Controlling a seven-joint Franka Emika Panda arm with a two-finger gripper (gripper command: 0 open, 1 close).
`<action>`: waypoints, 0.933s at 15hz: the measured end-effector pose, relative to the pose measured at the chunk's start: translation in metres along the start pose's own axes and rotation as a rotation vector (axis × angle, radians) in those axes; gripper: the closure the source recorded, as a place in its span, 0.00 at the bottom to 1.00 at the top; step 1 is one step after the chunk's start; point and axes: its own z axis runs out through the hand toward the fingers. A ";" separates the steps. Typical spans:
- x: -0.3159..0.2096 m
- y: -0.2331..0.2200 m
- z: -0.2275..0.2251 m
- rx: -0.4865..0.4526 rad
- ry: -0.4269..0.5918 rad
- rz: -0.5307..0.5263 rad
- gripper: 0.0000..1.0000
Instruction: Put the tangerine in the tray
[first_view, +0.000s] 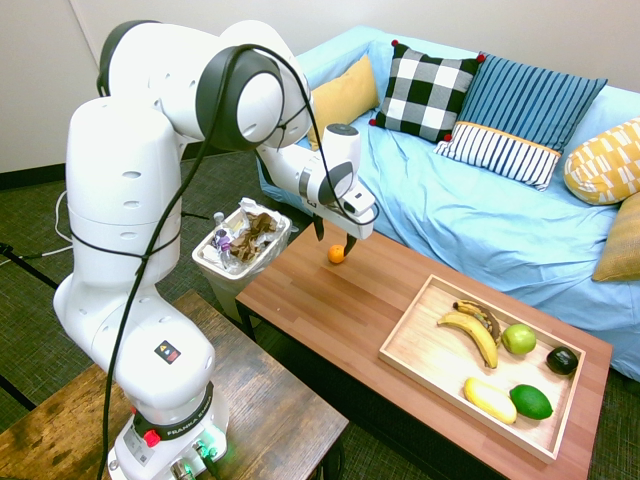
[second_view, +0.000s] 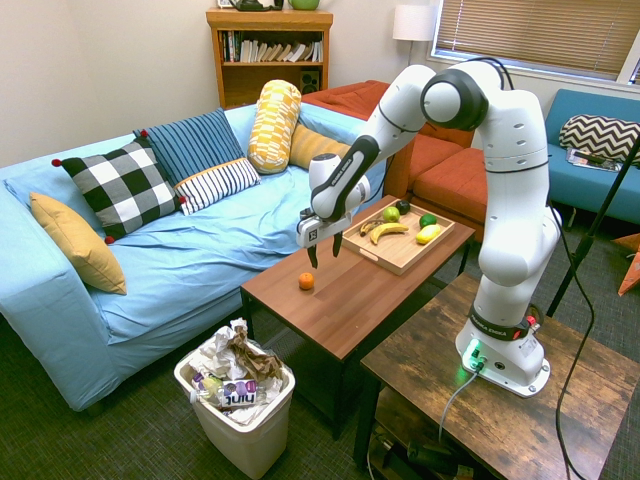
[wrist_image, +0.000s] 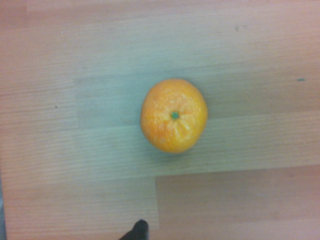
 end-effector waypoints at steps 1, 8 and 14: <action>0.002 -0.008 0.009 -0.002 -0.002 0.002 0.00; 0.006 -0.046 0.063 -0.023 -0.030 0.009 0.00; 0.020 -0.056 0.087 -0.030 -0.029 0.034 0.00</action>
